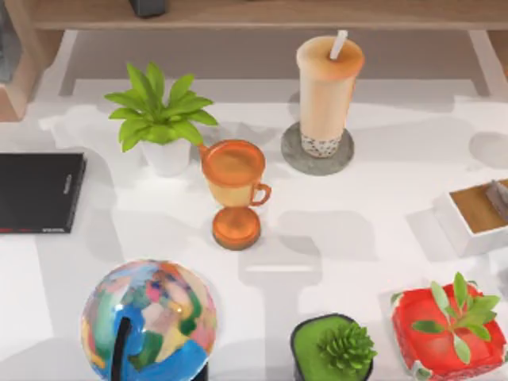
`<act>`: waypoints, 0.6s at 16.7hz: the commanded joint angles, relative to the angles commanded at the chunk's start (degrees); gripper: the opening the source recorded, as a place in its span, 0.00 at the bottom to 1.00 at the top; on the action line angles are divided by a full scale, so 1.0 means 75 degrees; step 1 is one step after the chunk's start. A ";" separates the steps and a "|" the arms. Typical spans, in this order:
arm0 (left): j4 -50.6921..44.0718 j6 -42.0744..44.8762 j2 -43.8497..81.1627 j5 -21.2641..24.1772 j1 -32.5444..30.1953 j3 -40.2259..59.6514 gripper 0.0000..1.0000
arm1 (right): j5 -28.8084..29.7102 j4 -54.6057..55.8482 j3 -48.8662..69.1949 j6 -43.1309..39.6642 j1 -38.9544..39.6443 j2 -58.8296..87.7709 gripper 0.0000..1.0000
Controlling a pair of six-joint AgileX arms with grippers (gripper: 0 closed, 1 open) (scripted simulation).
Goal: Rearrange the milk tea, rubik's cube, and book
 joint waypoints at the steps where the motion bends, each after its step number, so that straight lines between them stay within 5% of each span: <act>1: 0.0000 0.0000 0.0000 0.0000 0.0000 0.0000 1.00 | 0.0000 0.0000 0.0000 0.0000 0.0000 0.0000 1.00; 10: 0.1660 0.0208 -0.0070 0.0017 0.0208 -0.1783 1.00 | 0.0000 0.0000 0.0000 0.0000 0.0000 0.0000 1.00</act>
